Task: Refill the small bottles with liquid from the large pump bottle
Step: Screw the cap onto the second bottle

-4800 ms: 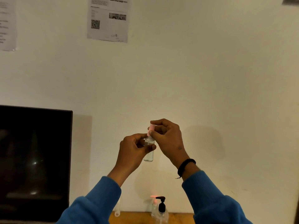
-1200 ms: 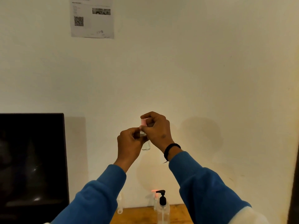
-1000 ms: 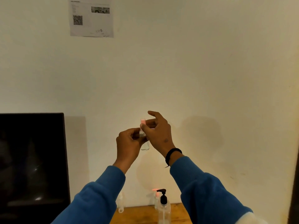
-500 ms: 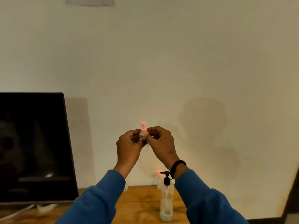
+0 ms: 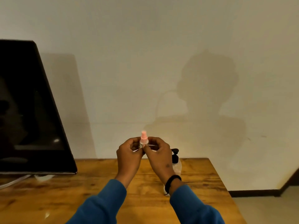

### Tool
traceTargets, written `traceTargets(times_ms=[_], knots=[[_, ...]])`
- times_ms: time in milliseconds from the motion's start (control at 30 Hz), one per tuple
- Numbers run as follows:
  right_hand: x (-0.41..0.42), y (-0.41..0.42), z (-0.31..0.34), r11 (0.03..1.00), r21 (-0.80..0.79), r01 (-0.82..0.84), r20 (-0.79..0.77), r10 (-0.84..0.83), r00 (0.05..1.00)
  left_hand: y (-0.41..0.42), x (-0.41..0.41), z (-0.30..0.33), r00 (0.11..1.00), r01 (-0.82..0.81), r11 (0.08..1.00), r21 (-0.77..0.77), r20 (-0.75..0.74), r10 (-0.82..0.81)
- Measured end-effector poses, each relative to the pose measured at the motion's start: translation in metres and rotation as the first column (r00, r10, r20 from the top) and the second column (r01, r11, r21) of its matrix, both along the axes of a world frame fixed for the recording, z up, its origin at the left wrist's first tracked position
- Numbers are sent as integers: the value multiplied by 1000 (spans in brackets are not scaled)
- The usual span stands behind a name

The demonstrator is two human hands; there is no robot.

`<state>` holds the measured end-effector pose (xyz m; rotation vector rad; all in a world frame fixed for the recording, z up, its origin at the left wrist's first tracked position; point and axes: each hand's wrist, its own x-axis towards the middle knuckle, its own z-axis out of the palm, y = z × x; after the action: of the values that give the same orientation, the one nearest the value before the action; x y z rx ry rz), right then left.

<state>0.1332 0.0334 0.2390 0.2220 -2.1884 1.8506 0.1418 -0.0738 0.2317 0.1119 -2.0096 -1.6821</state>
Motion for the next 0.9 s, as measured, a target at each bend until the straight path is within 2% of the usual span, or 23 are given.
traceTargets(times_ms=[400, 600, 900], knots=[[-63, -36, -129, 988, -55, 147, 202, -133, 970, -4, -67, -130, 990, -15, 998, 63, 140, 6], [-106, -48, -177, 972, -24, 235, 295, -217, 930, -3, -102, -169, 980, -23, 990, 137, 197, -4], [-144, -56, -205, 942, -78, 327, 304, -290, 908, -3, -146, -197, 973, -19, 990, 136, 230, -13]])
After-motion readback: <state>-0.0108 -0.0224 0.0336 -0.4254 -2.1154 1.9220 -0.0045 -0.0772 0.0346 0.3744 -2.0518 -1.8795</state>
